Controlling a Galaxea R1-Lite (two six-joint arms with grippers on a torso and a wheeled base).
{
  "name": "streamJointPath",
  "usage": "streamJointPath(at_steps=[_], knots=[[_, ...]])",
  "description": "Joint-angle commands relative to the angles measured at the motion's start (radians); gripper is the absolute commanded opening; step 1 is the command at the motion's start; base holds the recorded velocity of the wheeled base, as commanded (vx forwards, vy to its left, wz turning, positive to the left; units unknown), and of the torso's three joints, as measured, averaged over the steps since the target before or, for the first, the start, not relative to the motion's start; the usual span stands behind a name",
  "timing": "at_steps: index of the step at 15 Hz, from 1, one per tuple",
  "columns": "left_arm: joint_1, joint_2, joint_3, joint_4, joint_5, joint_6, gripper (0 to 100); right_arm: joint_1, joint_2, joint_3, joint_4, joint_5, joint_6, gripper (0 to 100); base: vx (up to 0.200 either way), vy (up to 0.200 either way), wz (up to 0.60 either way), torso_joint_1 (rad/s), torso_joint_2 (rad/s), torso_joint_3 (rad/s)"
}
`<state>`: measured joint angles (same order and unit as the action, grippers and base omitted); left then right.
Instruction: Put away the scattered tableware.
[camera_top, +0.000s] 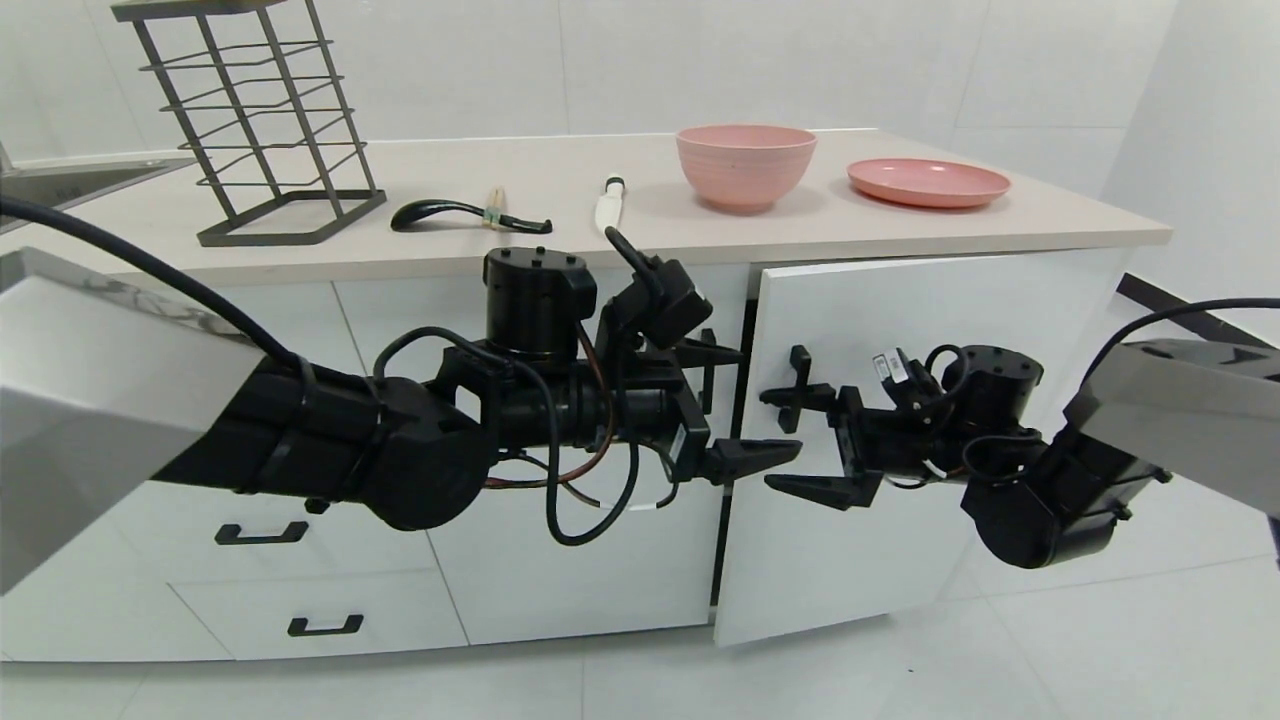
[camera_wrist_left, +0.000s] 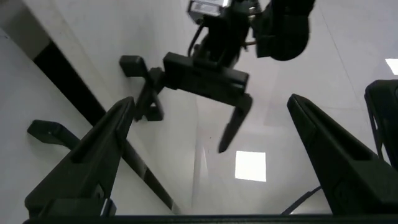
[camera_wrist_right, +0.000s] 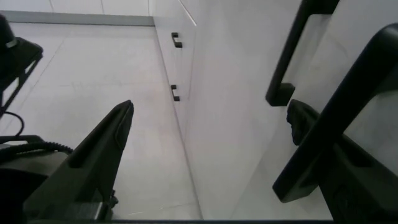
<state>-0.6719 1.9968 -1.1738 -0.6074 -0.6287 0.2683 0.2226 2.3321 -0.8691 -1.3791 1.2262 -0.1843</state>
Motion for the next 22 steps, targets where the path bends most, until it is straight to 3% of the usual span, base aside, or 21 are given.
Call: streamJointPath(at_steps=[1,3,5,8,12,14,22], knots=[[-0.003,0.042,-0.032,-0.008,0.001,0.000,100,-0.011,-0.065,0.094,-0.040,0.003,-0.001,100,0.000,0.000,0.00,0.000,0.00,0.000],[-0.006,0.119,-0.145,-0.012,0.030,-0.006,100,-0.025,-0.116,0.157,-0.054,0.027,-0.001,100,0.000,0.000,0.00,0.000,0.00,0.000],[-0.011,0.186,-0.251,-0.012,0.101,-0.012,100,-0.037,-0.146,0.188,-0.055,0.029,0.000,100,0.000,0.000,0.00,0.000,0.00,0.000],[-0.044,0.264,-0.351,-0.040,0.104,-0.050,100,-0.037,-0.166,0.222,-0.055,0.032,-0.001,100,0.000,0.000,0.00,0.000,0.00,0.000],[-0.080,0.295,-0.349,-0.112,0.080,-0.050,100,-0.048,-0.157,0.210,-0.058,0.032,-0.001,100,0.000,0.000,0.00,0.000,0.00,0.000],[-0.087,0.293,-0.348,-0.144,0.072,-0.070,100,-0.074,-0.131,0.185,-0.058,0.032,-0.001,100,0.000,0.000,0.00,0.000,0.00,0.000],[-0.098,0.287,-0.348,-0.132,0.133,-0.080,100,-0.152,-0.111,0.197,-0.064,0.030,-0.006,100,0.000,0.000,0.00,0.000,0.00,0.000]])
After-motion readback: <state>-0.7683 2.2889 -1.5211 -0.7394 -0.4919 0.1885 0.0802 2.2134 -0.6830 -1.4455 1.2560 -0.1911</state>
